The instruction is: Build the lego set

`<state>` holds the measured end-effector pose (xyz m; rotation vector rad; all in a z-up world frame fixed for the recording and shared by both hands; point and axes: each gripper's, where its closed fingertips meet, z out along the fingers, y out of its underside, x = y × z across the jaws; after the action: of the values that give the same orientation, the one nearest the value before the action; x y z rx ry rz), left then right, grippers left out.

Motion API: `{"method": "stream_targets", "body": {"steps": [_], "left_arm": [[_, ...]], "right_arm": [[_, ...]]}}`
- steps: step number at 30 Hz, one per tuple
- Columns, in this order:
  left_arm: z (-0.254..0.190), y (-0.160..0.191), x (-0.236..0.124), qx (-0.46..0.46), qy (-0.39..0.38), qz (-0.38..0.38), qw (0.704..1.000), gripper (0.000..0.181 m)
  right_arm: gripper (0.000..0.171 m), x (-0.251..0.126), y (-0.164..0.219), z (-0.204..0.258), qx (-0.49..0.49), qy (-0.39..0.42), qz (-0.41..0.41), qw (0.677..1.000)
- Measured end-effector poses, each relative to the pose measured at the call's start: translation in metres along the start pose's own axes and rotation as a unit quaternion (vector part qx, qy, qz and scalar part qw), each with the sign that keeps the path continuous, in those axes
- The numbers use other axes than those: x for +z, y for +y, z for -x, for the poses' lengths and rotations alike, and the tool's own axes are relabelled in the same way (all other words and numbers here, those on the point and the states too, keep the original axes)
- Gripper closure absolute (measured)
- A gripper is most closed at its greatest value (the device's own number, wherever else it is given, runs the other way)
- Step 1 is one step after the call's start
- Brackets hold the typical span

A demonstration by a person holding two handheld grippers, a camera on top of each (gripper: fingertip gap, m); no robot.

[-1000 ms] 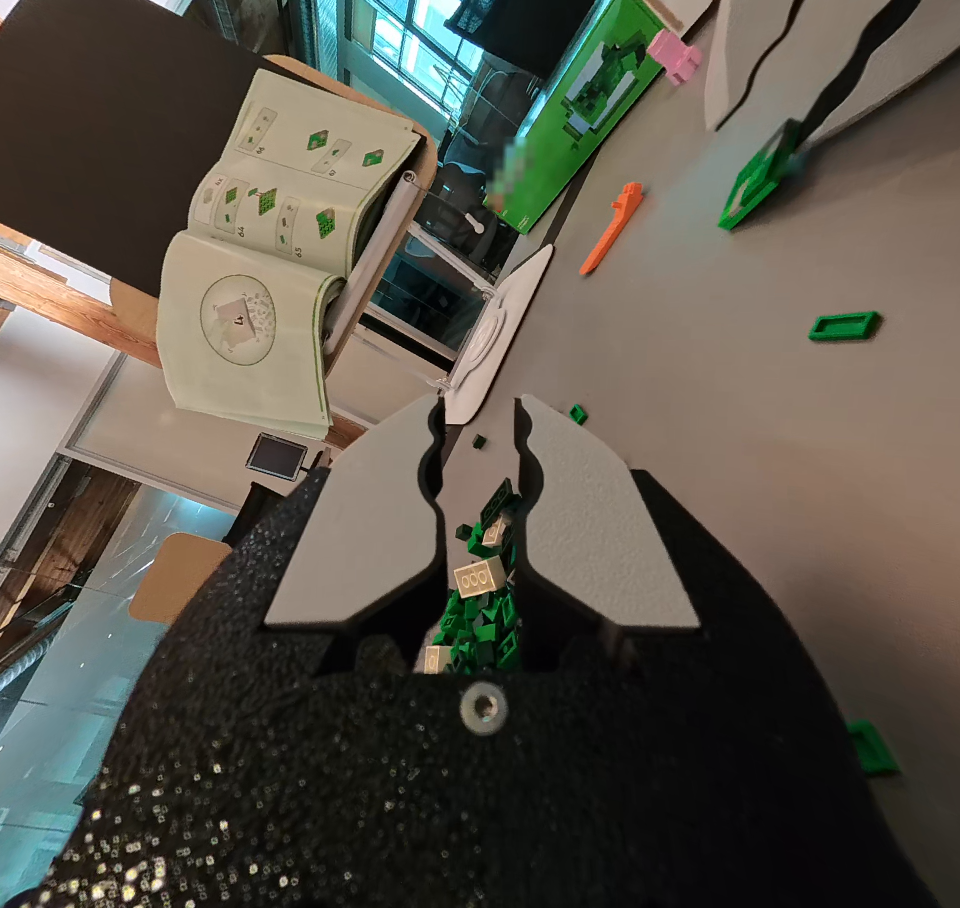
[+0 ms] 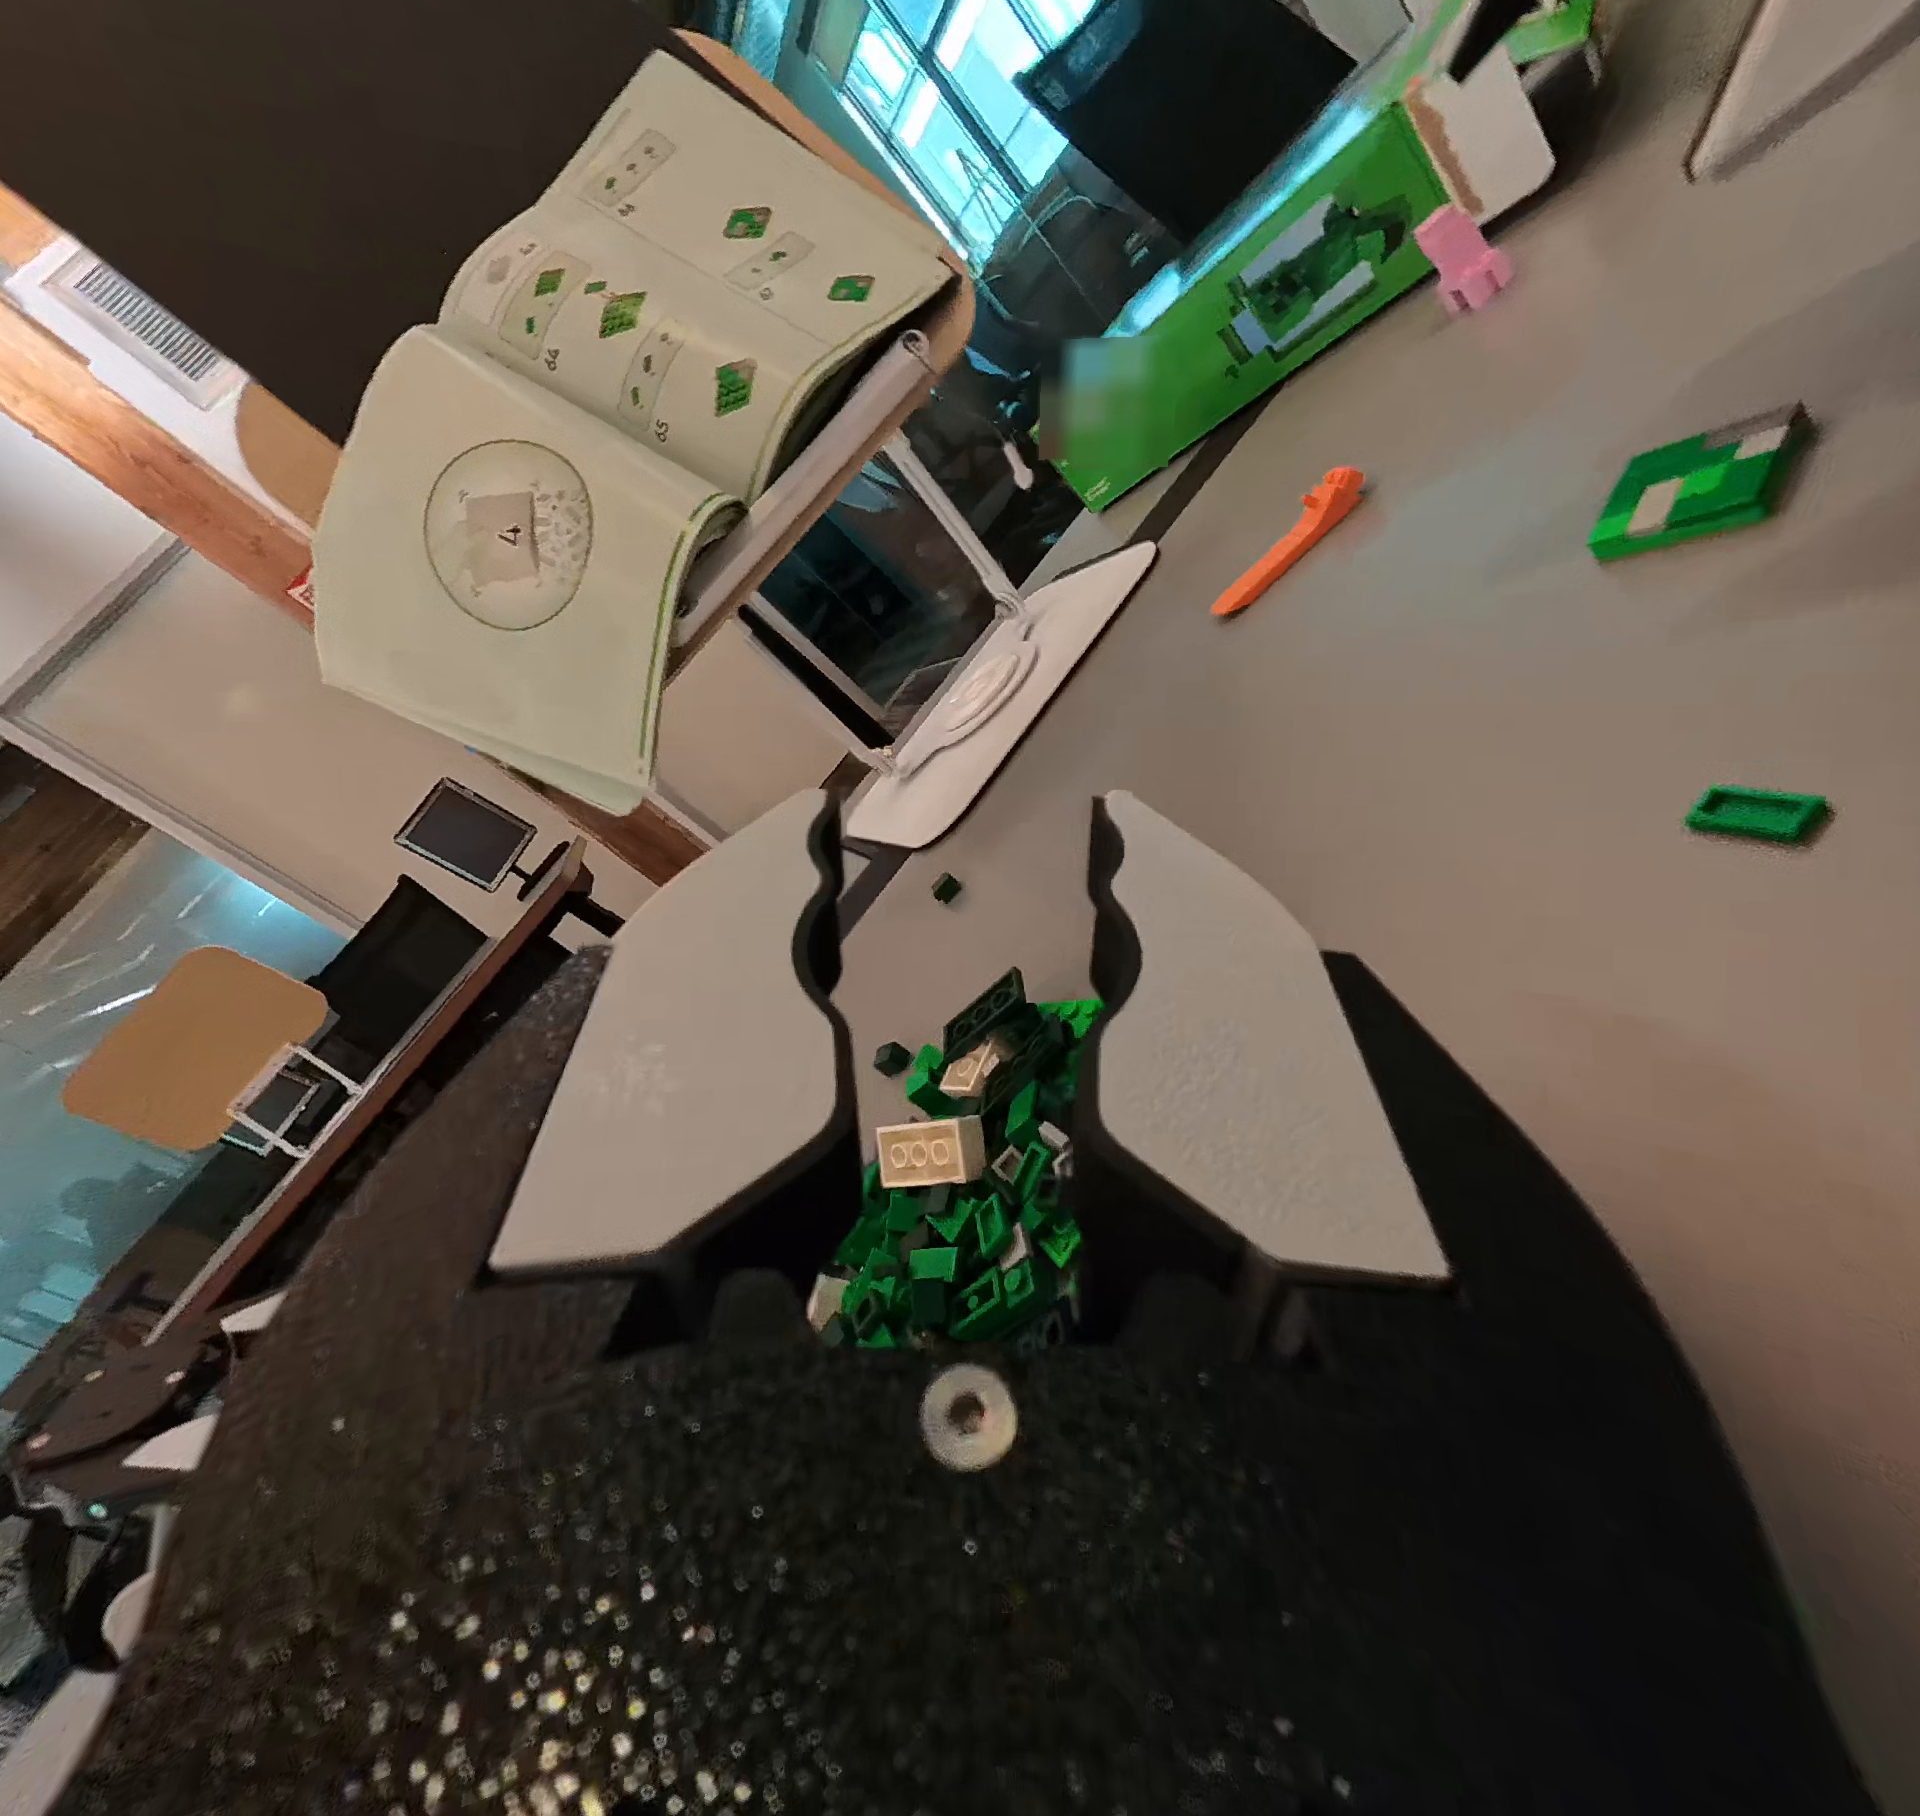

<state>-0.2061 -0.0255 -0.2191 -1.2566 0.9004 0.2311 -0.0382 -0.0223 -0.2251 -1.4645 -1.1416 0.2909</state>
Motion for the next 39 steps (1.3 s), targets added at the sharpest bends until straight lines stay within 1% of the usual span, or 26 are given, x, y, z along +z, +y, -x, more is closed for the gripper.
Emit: {"method": "stream_targets", "body": {"steps": [6, 10, 16, 18, 20, 26, 28, 30, 33, 39], "left_arm": [[0.018, -0.007, -0.005, -0.067, -0.036, -0.035, 0.996, 0.104], [0.031, -0.012, -0.01, -0.109, -0.071, -0.053, 0.99, 0.084], [0.052, -0.013, -0.023, -0.111, -0.145, -0.075, 0.98, 0.048], [0.057, -0.013, -0.028, -0.106, -0.164, -0.079, 0.978, 0.042], [0.06, -0.009, -0.03, -0.111, -0.173, -0.076, 0.976, 0.037], [0.072, -0.001, -0.032, -0.108, -0.211, -0.066, 0.969, 0.035], [0.071, 0.003, -0.03, -0.147, -0.205, -0.062, 0.966, 0.035], [0.068, 0.005, -0.027, -0.162, -0.201, -0.057, 0.964, 0.035], [0.064, 0.002, -0.025, -0.136, -0.2, -0.052, 0.969, 0.035], [0.058, 0.009, -0.017, -0.103, -0.192, -0.018, 0.976, 0.035]], "right_arm": [[0.095, 0.003, -0.017, -0.002, 0.026, 0.033, -0.071, 0.997], [0.084, 0.0, -0.026, -0.011, 0.05, 0.07, -0.142, 0.986], [0.066, -0.004, -0.011, -0.037, 0.099, 0.128, -0.16, 0.974], [0.059, -0.001, -0.001, -0.042, 0.111, 0.14, -0.152, 0.972], [0.049, -0.001, 0.002, -0.049, 0.1, 0.161, -0.152, 0.97], [0.041, -0.003, 0.0, -0.055, 0.034, 0.213, -0.151, 0.965], [0.041, -0.002, -0.005, -0.054, 0.005, 0.219, -0.158, 0.963], [0.042, 0.0, -0.012, -0.049, -0.022, 0.215, -0.171, 0.961], [0.047, 0.006, -0.019, -0.047, -0.035, 0.201, -0.192, 0.96], [0.049, 0.018, -0.021, -0.053, -0.012, 0.173, -0.215, 0.961]]}}
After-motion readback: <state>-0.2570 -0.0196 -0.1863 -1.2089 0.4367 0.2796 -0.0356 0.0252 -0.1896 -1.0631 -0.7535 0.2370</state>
